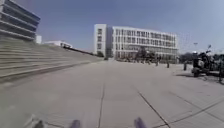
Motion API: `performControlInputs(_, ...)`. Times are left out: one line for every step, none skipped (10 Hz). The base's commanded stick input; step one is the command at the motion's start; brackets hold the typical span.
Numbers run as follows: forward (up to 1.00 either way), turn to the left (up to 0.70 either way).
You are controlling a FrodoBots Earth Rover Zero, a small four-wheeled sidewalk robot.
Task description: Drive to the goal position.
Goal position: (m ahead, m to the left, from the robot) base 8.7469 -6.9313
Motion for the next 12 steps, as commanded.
performControlInputs(0.7, 0.0)
performControlInputs(0.7, 0.0)
performControlInputs(0.7, 0.0)
performControlInputs(0.7, 0.0)
performControlInputs(0.7, 0.0)
performControlInputs(0.7, 0.0)
performControlInputs(0.7, 0.0)
performControlInputs(0.7, 0.0)
performControlInputs(0.7, 0.0)
performControlInputs(0.7, 0.0)
performControlInputs(0.7, 0.0)
performControlInputs(0.7, 0.0)
